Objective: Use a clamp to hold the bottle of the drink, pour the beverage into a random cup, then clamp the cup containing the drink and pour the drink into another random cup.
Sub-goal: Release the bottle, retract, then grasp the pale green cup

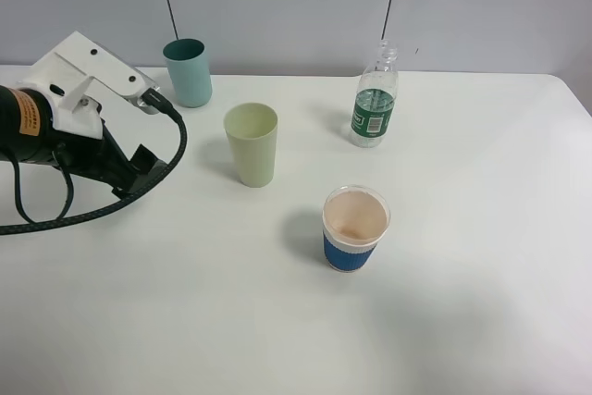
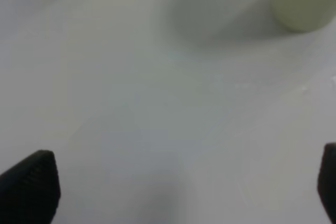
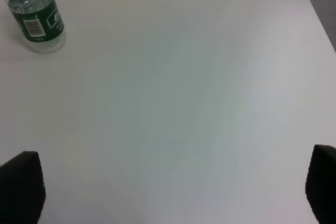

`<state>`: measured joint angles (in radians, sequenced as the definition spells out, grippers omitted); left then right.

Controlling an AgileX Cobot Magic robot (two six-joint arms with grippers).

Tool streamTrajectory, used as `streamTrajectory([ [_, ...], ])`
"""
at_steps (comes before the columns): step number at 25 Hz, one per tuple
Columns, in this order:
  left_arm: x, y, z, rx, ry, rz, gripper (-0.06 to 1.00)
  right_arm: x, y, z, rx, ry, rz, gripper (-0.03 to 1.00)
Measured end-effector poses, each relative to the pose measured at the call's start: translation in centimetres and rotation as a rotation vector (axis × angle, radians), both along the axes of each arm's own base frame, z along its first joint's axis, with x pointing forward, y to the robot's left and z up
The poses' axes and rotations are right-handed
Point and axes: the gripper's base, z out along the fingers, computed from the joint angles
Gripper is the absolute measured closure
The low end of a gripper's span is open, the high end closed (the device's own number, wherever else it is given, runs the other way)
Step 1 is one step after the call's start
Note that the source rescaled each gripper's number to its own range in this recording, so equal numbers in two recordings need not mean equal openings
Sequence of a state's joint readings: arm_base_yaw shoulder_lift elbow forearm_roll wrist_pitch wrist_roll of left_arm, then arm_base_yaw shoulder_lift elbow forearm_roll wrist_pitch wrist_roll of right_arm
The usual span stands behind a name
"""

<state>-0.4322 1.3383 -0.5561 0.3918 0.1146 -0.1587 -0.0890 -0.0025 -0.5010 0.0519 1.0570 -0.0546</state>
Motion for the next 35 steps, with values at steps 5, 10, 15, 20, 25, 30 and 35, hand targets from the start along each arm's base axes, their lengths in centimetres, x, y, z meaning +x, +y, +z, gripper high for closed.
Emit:
streamTrajectory([
  [5, 0.7, -0.9, -1.4, -0.049, -0.031, -0.053, -0.06, 0.0, 0.0, 0.0, 0.0, 0.0, 0.0, -0.03],
  [10, 0.3, -1.6, -3.7, -0.097, -0.049, -0.141, -0.06, 0.0, 0.0, 0.0, 0.0, 0.0, 0.0, -0.03],
  [15, 0.4, -2.0, -5.2, -0.113, -0.024, -0.163, -0.06, 0.0, 0.0, 0.0, 0.0, 0.0, 0.0, -0.03],
  [20, 0.6, -2.5, -6.3, -0.128, -0.022, -0.21, -0.06, 0.0, 0.0, 0.0, 0.0, 0.0, 0.0, -0.03],
  [25, 0.8, -2.9, -6.9, -0.159, -0.03, -0.229, -0.06, 0.0, 0.0, 0.0, 0.0, 0.0, 0.0, -0.03],
  [30, 1.1, -3.4, -7.4, -0.211, -0.051, -0.248, -0.06, 0.0, 0.0, 0.0, 0.0, 0.0, 0.0, -0.03],
  [35, 2.0, -3.1, -8.3, -0.292, -0.088, -0.234, -0.06, 0.0, 0.0, 0.0, 0.0, 0.0, 0.0, -0.03],
])
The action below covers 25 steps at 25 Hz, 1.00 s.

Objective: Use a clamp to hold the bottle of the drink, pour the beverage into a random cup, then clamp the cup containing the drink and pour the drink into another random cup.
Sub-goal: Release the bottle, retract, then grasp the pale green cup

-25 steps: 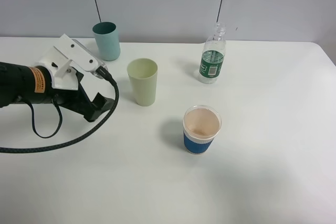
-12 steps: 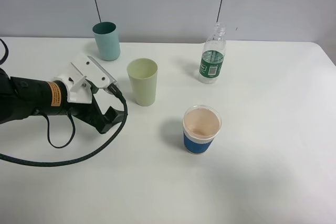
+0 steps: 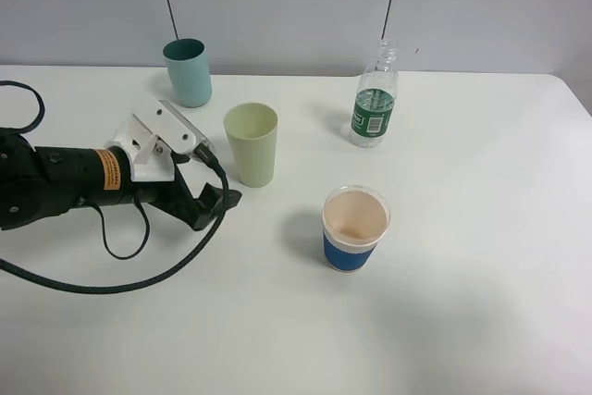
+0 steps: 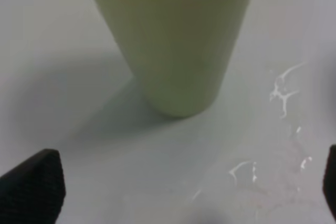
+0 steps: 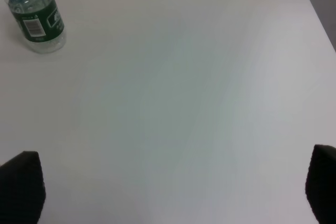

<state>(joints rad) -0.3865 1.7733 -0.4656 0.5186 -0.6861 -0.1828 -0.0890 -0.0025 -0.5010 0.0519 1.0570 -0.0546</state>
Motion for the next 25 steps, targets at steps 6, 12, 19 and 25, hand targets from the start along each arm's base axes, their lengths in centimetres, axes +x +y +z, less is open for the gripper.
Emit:
streamTrajectory([
  [6, 0.6, 0.1, -1.1, -0.065, -0.024, 0.012, -0.06, 0.0, 0.0, 0.0, 0.0, 0.0, 0.0, -0.03],
  [12, 0.9, -0.1, -2.4, -0.087, -0.065, -0.001, -0.06, 0.0, 0.0, 0.0, 0.0, 0.0, 0.0, -0.03],
  [19, 1.1, -0.1, -3.3, -0.107, -0.128, -0.028, -0.06, 0.0, 0.0, 0.0, 0.0, 0.0, 0.0, -0.03],
  [25, 1.8, 0.2, -3.8, -0.19, -0.182, 0.005, -0.06, 0.0, 0.0, 0.0, 0.0, 0.0, 0.0, -0.03],
])
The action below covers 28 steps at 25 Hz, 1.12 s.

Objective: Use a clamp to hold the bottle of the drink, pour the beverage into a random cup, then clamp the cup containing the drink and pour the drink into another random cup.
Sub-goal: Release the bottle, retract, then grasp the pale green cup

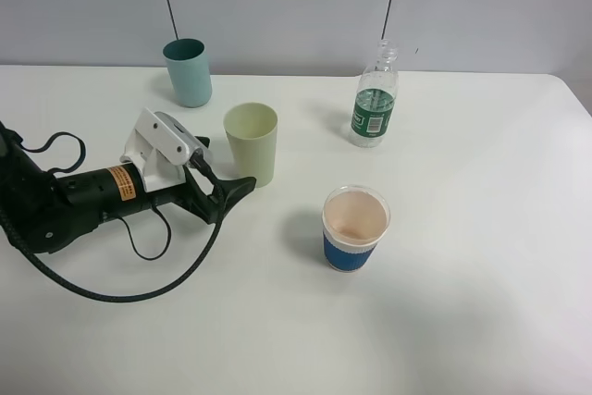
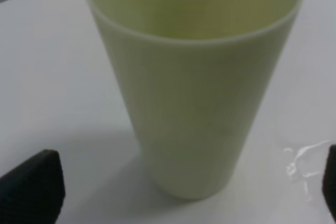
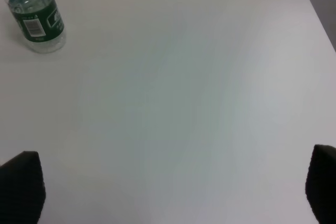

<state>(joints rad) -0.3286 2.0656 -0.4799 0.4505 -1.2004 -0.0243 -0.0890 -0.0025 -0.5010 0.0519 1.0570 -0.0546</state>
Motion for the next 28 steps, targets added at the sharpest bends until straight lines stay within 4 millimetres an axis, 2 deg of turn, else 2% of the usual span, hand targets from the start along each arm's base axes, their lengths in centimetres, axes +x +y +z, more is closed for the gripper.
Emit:
streamTrajectory([
  [14, 3.7, -1.5, -1.0, -0.019, -0.067, -0.038, -0.06, 0.0, 0.0, 0.0, 0.0, 0.0, 0.0, -0.03],
  [28, 4.2, -2.6, -0.7, -0.018, -0.114, -0.164, -0.06, 0.0, 0.0, 0.0, 0.0, 0.0, 0.0, -0.03],
])
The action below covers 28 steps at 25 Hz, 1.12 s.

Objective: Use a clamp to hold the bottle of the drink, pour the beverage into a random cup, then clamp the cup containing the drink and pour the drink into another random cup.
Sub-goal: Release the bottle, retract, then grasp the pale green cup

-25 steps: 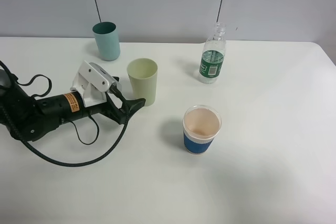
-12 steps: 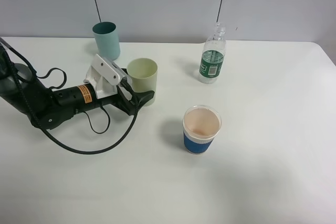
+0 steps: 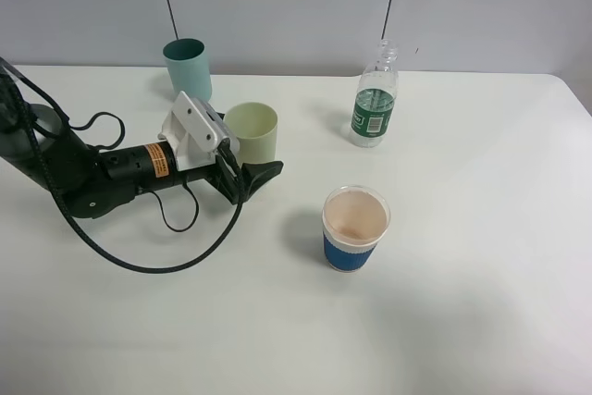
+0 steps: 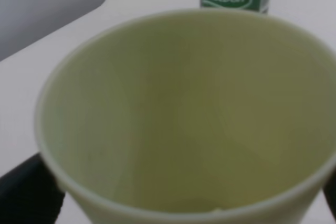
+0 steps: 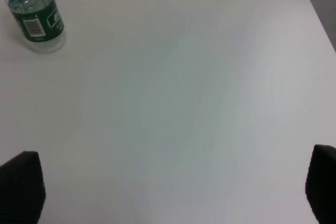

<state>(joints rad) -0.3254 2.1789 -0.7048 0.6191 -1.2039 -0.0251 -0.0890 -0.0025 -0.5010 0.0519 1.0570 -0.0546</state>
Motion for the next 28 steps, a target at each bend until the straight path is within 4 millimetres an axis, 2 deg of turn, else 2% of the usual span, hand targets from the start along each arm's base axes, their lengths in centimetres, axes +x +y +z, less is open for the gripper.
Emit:
streamTrajectory([
  [11, -0.1, -0.2, -1.2, 0.013, 0.024, -0.03, -0.06, 0.0, 0.0, 0.0, 0.0, 0.0, 0.0, -0.03],
  [12, -0.1, -0.2, -1.2, 0.014, 0.026, -0.03, -0.01, 0.0, 0.0, 0.0, 0.0, 0.0, 0.0, -0.03],
  [14, -0.1, -0.2, -1.3, 0.014, 0.027, -0.029, 0.23, 0.0, 0.0, 0.0, 0.0, 0.0, 0.0, -0.03],
  [15, -0.1, -0.2, -1.3, 0.014, 0.027, -0.029, 0.47, 0.0, 0.0, 0.0, 0.0, 0.0, 0.0, -0.03],
  [16, -0.1, -0.2, -1.3, 0.014, 0.027, -0.026, 0.78, 0.0, 0.0, 0.0, 0.0, 0.0, 0.0, -0.03],
  [17, -0.1, -0.1, -1.3, 0.012, 0.027, -0.023, 0.94, 0.0, 0.0, 0.0, 0.0, 0.0, 0.0, -0.03],
  [19, -0.1, -0.1, -1.3, 0.012, 0.027, -0.024, 0.9, 0.0, 0.0, 0.0, 0.0, 0.0, 0.0, -0.03],
  [28, -0.1, -0.1, -1.3, 0.012, 0.027, -0.024, 0.9, 0.0, 0.0, 0.0, 0.0, 0.0, 0.0, -0.03],
])
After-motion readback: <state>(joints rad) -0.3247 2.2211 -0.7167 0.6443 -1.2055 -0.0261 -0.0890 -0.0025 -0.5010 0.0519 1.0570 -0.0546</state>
